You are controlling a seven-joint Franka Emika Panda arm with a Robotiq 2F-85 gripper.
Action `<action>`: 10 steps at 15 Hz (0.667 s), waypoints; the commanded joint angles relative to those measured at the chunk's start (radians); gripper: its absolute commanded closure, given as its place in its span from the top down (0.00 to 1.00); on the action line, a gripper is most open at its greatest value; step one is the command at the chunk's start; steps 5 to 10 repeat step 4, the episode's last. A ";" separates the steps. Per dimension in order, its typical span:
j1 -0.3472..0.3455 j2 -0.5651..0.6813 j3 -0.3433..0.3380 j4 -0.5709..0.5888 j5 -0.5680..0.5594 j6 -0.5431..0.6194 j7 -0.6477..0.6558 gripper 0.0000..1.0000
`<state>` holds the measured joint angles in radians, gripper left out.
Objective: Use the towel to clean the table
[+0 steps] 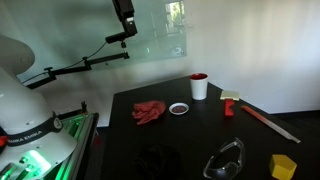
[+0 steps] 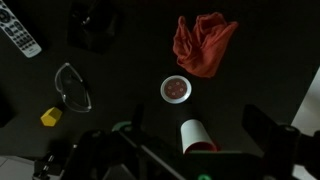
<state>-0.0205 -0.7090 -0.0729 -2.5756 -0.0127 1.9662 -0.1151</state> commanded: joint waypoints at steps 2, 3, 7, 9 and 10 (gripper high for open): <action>-0.001 0.005 -0.001 0.031 -0.007 -0.027 -0.010 1.00; -0.001 0.006 -0.001 0.031 -0.006 -0.028 -0.010 1.00; 0.000 0.007 -0.002 0.032 -0.005 -0.032 -0.010 1.00; 0.000 0.007 -0.002 0.032 -0.005 -0.032 -0.010 1.00; 0.000 0.007 -0.002 0.032 -0.005 -0.032 -0.010 1.00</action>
